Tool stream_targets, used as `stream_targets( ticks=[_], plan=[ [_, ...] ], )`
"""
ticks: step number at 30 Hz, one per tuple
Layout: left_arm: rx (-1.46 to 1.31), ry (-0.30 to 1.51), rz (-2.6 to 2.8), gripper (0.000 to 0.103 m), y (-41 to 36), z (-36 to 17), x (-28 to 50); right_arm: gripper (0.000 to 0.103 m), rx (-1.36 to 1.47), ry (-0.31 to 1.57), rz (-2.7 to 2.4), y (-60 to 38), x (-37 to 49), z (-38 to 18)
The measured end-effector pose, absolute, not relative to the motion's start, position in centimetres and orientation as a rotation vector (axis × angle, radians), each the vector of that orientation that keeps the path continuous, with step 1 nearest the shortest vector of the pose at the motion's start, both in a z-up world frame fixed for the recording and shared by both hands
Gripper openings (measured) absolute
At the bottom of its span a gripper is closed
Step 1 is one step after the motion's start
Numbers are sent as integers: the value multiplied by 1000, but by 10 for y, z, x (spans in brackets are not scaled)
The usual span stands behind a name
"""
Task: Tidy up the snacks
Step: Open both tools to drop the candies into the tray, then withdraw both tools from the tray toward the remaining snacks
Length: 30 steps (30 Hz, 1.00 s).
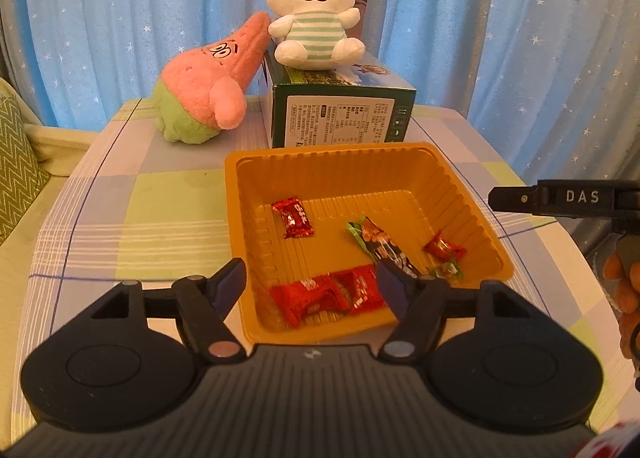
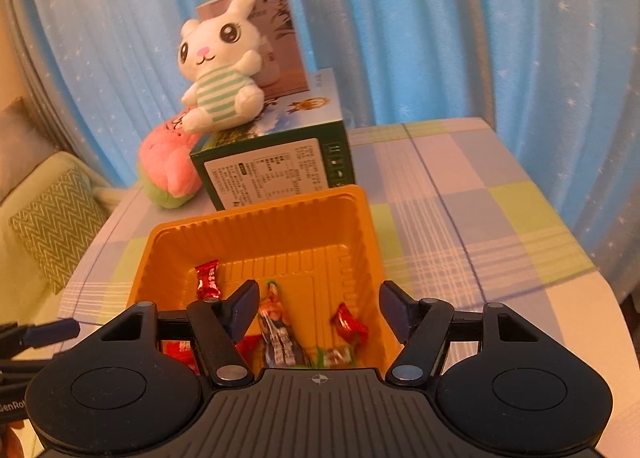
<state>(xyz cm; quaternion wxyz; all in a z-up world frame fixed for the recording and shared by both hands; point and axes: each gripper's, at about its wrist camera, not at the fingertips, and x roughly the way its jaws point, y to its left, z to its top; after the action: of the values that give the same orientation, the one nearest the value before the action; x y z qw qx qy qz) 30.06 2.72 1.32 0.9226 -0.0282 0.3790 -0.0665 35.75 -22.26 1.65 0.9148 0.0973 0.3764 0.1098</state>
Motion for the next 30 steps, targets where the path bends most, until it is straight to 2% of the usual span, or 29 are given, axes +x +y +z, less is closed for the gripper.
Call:
stream_targets(
  ticks=[12,30],
  plan=[
    [-111,783,-112,77,26,23,204,66,218,792,167,-244,237,29],
    [-114,784,-115,81,23,33,81,66,220,794,151,-238,95,31]
  ],
)
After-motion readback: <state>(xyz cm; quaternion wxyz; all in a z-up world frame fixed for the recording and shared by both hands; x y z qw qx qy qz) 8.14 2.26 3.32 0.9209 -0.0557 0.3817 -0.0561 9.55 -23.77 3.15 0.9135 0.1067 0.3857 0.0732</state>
